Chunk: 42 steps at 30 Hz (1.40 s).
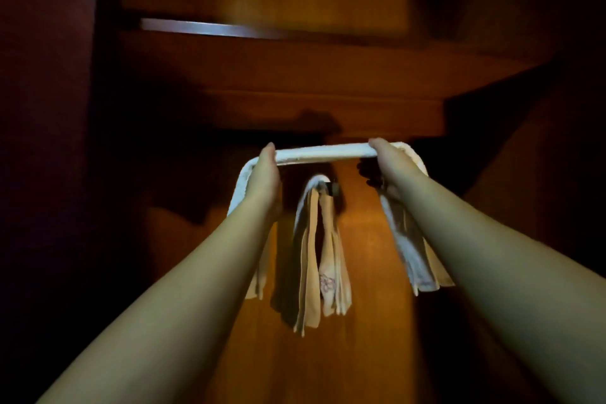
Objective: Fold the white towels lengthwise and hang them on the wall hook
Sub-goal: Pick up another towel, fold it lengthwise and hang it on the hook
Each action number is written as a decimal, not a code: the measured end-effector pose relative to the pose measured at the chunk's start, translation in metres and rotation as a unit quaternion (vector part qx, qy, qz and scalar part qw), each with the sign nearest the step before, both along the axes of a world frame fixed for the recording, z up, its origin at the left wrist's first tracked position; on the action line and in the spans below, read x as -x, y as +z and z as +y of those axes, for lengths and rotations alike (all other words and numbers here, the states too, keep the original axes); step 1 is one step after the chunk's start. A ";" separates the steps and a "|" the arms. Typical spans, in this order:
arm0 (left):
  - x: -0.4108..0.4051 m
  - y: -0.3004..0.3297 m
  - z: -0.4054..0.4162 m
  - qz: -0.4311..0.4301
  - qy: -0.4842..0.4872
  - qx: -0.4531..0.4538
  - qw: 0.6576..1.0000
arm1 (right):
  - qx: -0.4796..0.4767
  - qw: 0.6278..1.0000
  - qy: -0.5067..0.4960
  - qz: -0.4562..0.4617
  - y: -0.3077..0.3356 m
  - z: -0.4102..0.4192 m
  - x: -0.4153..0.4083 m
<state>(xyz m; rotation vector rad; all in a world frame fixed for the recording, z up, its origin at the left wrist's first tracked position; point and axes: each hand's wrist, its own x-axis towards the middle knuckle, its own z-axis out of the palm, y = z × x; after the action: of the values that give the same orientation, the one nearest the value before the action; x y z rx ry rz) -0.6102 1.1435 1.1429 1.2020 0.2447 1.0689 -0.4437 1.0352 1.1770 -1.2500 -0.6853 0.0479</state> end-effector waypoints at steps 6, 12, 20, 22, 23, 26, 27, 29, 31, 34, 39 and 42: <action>-0.033 -0.028 0.032 0.045 0.003 0.059 0.997 | 0.069 0.997 -0.010 0.033 -0.039 0.034 -0.033; -0.048 -0.044 0.038 0.067 -0.011 0.042 0.997 | 0.046 0.997 0.014 0.055 -0.058 0.046 -0.031; -0.061 -0.063 0.036 0.096 -0.045 0.067 0.992 | 0.043 0.996 0.031 0.077 -0.081 0.057 -0.018; -0.065 -0.073 0.028 0.107 -0.072 0.068 0.989 | 0.037 0.994 0.049 0.089 -0.090 0.057 -0.007; -0.063 -0.076 0.021 0.106 -0.079 0.072 0.989 | 0.035 0.992 0.057 0.102 -0.093 0.057 0.000; -0.073 -0.083 0.011 0.103 -0.088 0.072 0.988 | 0.032 0.985 0.082 0.148 -0.099 0.056 0.013; -0.071 -0.082 0.005 0.112 -0.092 0.073 0.987 | 0.033 0.981 0.101 0.163 -0.099 0.056 0.018; -0.067 -0.078 -0.005 0.115 -0.085 0.076 0.987 | 0.062 0.973 0.131 0.180 -0.101 0.057 0.022; -0.068 -0.078 -0.011 0.140 -0.116 0.079 0.980 | 0.105 0.967 0.139 0.184 -0.103 0.057 0.023; -0.067 -0.084 -0.015 0.191 -0.144 0.088 0.967 | 0.175 0.963 0.125 0.163 -0.111 0.057 0.017; -0.054 -0.106 -0.015 0.262 -0.135 0.082 0.952 | 0.268 0.941 0.163 0.128 -0.132 0.036 0.015; -0.038 -0.133 -0.020 0.324 -0.131 0.046 0.936 | 0.303 0.939 0.134 0.091 -0.153 0.006 0.034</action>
<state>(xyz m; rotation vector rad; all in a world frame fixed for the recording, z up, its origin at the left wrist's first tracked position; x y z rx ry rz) -0.5726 1.1234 1.0103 1.4284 0.6160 0.3967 -0.4780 1.0412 1.0242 -1.7050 -0.6985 0.6335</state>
